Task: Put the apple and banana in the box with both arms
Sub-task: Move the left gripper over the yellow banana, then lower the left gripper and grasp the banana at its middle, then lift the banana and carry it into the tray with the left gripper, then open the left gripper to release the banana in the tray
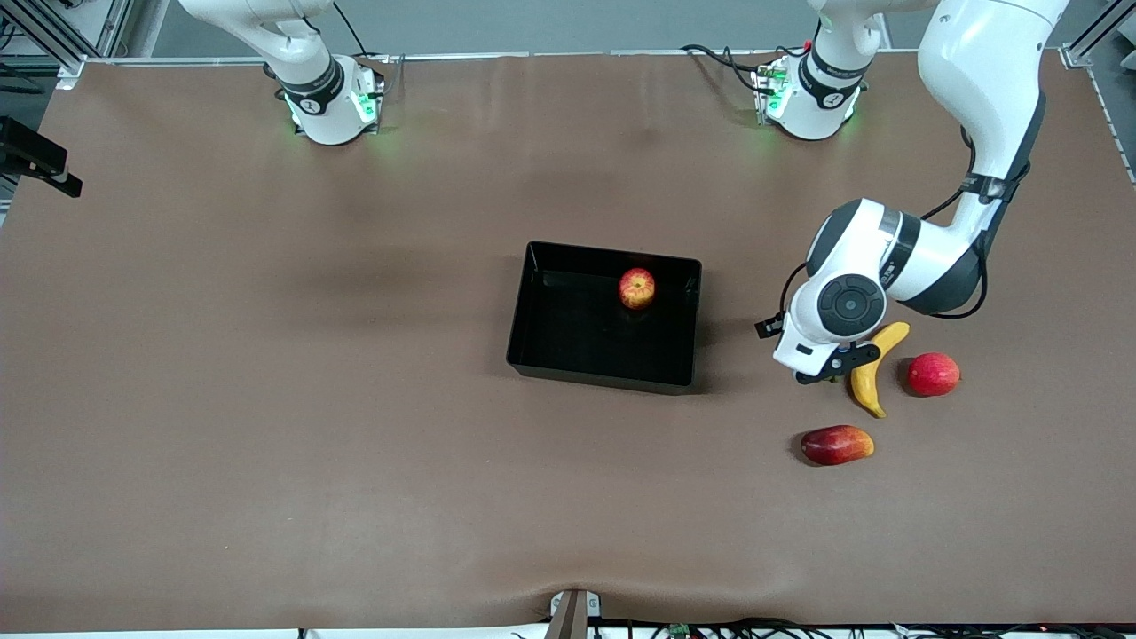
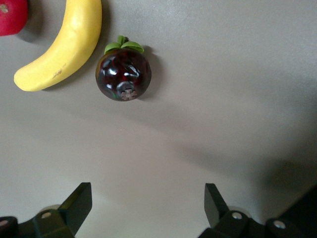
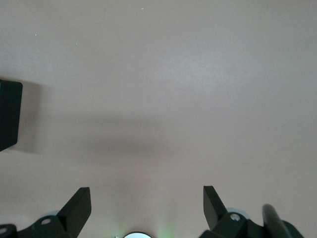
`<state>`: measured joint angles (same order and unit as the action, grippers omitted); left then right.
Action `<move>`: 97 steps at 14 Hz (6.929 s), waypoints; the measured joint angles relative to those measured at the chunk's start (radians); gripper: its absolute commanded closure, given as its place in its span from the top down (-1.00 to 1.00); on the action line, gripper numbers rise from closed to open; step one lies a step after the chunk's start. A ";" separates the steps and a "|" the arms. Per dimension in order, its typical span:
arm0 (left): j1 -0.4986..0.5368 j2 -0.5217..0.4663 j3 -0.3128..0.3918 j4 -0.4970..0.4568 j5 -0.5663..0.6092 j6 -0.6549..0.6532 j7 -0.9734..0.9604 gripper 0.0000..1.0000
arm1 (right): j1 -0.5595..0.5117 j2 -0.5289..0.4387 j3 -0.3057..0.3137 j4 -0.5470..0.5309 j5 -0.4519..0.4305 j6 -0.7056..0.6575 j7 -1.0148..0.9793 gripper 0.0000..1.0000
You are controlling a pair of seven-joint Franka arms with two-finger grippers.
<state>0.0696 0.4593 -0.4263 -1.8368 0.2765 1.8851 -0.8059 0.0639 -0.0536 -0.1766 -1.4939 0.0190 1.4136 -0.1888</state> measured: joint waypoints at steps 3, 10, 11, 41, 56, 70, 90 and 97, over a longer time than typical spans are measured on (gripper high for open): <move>0.032 0.002 0.000 0.001 0.058 0.013 0.045 1.00 | 0.000 0.000 0.000 0.000 0.000 0.000 0.000 1.00; 0.186 0.023 0.002 0.003 0.104 0.140 0.524 1.00 | 0.000 0.000 -0.001 0.000 0.000 0.000 0.000 1.00; 0.191 0.028 0.002 0.004 0.136 0.150 0.587 1.00 | 0.000 0.000 -0.001 0.000 0.000 0.000 0.000 1.00; 0.324 0.098 -0.012 -0.101 0.350 0.396 1.012 -1.00 | 0.000 0.002 -0.002 0.000 0.000 0.001 0.000 1.00; 0.178 -0.089 -0.265 0.125 0.069 0.004 0.525 -1.00 | -0.001 0.002 -0.004 0.001 0.000 0.001 0.000 1.00; -0.422 0.263 -0.096 0.460 0.036 0.095 -0.169 -1.00 | -0.001 0.003 -0.005 0.002 0.000 0.001 0.000 1.00; -0.510 0.475 -0.010 0.481 0.038 0.329 -0.234 1.00 | -0.003 0.003 -0.005 0.002 0.000 0.001 0.000 1.00; -0.440 0.300 0.005 0.540 0.075 0.147 -0.200 1.00 | -0.004 0.004 -0.005 0.003 0.000 0.001 0.000 1.00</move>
<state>-0.3705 0.7593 -0.4210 -1.2968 0.3517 2.0319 -1.0057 0.0603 -0.0500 -0.1820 -1.4912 0.0191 1.4142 -0.1889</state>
